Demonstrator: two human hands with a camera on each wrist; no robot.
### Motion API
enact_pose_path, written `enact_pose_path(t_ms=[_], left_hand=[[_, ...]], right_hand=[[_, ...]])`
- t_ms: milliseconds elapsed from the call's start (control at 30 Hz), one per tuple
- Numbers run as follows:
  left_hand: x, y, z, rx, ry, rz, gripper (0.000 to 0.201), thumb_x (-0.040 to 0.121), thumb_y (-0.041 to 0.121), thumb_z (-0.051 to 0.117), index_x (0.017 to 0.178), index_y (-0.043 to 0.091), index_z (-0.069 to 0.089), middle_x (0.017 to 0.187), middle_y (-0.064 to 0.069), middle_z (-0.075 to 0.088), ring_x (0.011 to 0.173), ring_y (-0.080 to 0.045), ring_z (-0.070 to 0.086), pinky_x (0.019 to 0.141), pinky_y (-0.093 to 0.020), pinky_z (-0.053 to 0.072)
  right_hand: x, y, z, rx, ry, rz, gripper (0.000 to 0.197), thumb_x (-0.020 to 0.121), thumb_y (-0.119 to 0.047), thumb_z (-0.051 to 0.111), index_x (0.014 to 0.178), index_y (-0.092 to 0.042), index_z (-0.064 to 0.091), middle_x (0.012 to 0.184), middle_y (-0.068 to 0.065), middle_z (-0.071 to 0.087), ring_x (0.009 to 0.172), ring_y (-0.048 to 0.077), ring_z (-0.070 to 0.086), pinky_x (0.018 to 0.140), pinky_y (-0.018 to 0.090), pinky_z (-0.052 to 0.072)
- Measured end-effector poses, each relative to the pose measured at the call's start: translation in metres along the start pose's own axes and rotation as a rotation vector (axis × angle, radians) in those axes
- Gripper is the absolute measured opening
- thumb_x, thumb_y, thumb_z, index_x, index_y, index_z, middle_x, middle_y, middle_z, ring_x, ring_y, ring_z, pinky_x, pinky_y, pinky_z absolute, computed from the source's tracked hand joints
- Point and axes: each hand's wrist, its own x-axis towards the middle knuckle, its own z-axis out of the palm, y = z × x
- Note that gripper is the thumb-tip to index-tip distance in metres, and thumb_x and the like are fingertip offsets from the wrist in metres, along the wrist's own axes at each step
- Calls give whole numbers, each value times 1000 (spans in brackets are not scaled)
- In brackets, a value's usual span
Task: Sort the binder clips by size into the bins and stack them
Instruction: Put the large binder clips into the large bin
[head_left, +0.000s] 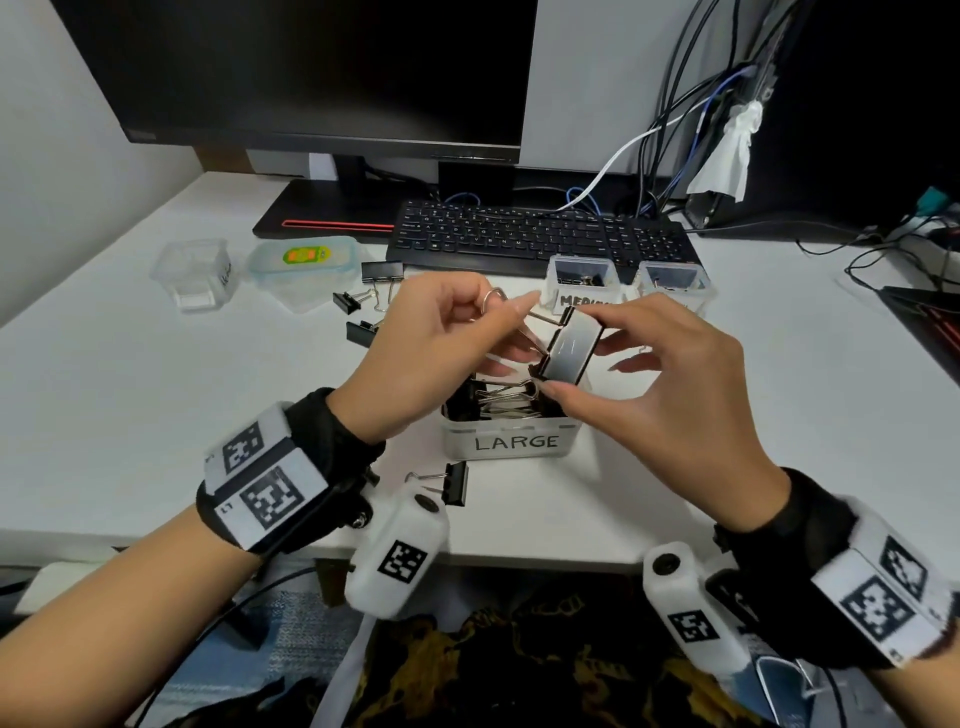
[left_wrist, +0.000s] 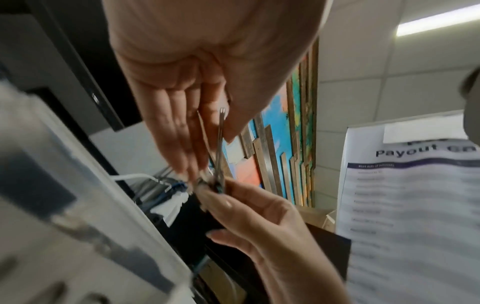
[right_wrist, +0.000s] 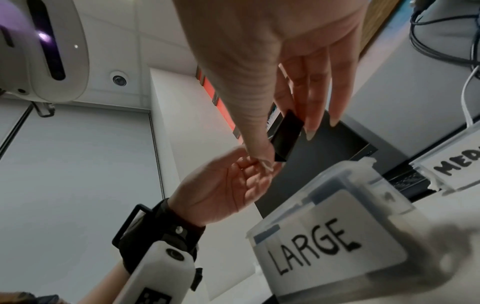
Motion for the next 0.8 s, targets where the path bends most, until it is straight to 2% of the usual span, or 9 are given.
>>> enact_pose_path(t_ms=[33, 133, 233, 367, 433, 500, 567, 700, 800], left_hand=[[1, 0, -4, 89, -4, 48, 34, 95, 23, 59, 78, -7, 61, 82, -15, 74, 76, -21, 74, 65, -32, 61], [7, 0, -22, 422, 66, 213, 41, 98, 37, 50, 80, 6, 70, 77, -1, 73, 76, -10, 71, 67, -28, 57], [18, 0, -47, 742, 58, 224, 38, 98, 41, 50, 84, 13, 72, 81, 4, 72, 79, -9, 68, 71, -29, 56], [36, -10, -77, 931, 21, 111, 22, 92, 29, 62, 91, 10, 73, 85, -2, 72, 82, -17, 66, 79, -36, 54], [43, -17, -87, 1031, -76, 5, 21, 90, 27, 65, 98, 10, 72, 95, -5, 71, 91, -20, 66, 82, -36, 53], [50, -21, -92, 1164, -218, -103, 31, 88, 36, 65, 109, 14, 68, 110, 0, 65, 105, -21, 60, 88, -34, 48], [56, -23, -91, 1261, -288, -189, 42, 88, 46, 62, 118, 17, 61, 115, 4, 55, 112, -21, 53, 89, -32, 43], [68, -30, -85, 1424, -319, -306, 54, 88, 53, 58, 129, 18, 51, 126, -10, 51, 114, -27, 49, 94, -36, 42], [76, -33, -83, 1445, -405, -410, 54, 89, 50, 58, 131, 18, 47, 125, -11, 47, 102, -24, 47, 92, -33, 40]], right_hand=[[1, 2, -1, -13, -3, 7, 54, 67, -37, 86, 115, -22, 69, 97, -7, 64, 82, 4, 62, 71, 31, 56], [4, 10, -4, -48, -24, 29, 53, 68, -40, 85, 116, -24, 68, 97, -7, 64, 83, 3, 62, 72, 35, 55], [9, 17, -9, -56, -76, 23, 54, 69, -41, 83, 118, -28, 66, 101, -11, 65, 85, 2, 61, 74, 34, 54], [17, 21, -14, -50, -171, 15, 55, 69, -46, 78, 119, -27, 65, 109, -17, 66, 91, 1, 62, 77, 31, 53], [21, 22, -14, -48, -215, 11, 55, 68, -47, 77, 119, -28, 65, 111, -19, 66, 92, 0, 63, 79, 29, 52], [24, 22, -12, -70, -252, -2, 54, 68, -48, 77, 118, -29, 65, 109, -22, 66, 91, 0, 63, 79, 29, 51], [28, 23, -10, -108, -301, -8, 51, 68, -48, 79, 115, -30, 66, 105, -23, 66, 91, -1, 62, 80, 30, 51], [40, 22, -8, -206, -384, -45, 56, 66, -61, 71, 114, -32, 67, 104, -17, 65, 95, 6, 59, 82, 38, 51], [46, 21, -7, -317, -492, -62, 59, 67, -67, 66, 117, -36, 65, 111, -15, 58, 107, 11, 52, 88, 40, 49]])
